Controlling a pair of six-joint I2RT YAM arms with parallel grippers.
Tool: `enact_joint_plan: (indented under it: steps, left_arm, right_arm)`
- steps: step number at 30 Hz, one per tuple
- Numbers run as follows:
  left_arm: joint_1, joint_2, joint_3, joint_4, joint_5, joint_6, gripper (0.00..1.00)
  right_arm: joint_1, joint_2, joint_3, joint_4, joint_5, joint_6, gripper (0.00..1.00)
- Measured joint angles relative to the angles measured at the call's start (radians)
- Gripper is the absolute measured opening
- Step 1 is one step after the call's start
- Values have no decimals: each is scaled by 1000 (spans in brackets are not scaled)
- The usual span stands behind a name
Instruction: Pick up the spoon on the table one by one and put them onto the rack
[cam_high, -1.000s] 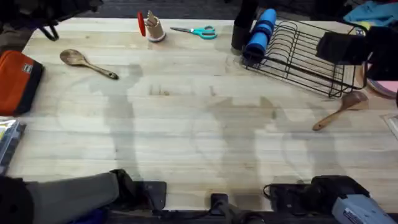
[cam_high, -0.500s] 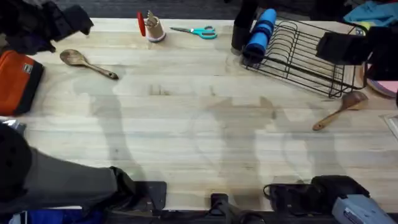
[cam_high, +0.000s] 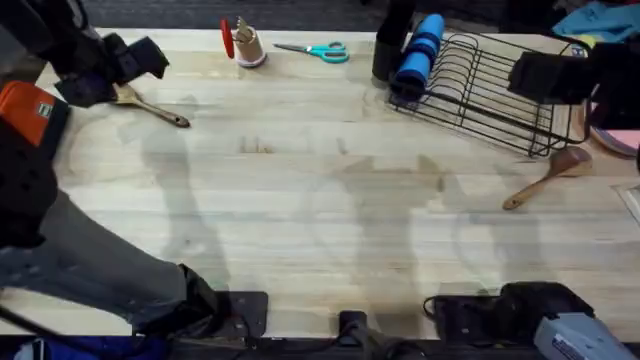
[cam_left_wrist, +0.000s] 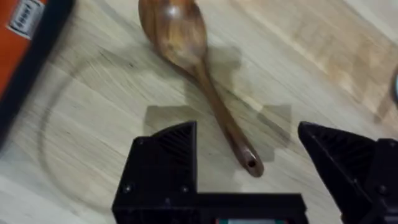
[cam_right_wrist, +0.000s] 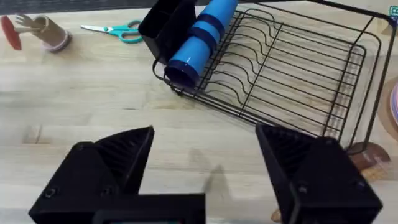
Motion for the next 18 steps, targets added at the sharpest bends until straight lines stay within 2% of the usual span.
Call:
enact_joint_plan:
  steps: [11, 18]
  left_arm:
    - [3, 150, 0, 78, 0, -171, 993]
    - [25, 190, 11, 113, 0, -272, 993]
  right_arm:
    - [0, 0, 0, 0, 0, 0, 993]
    - [0, 0, 0, 0, 0, 0, 993]
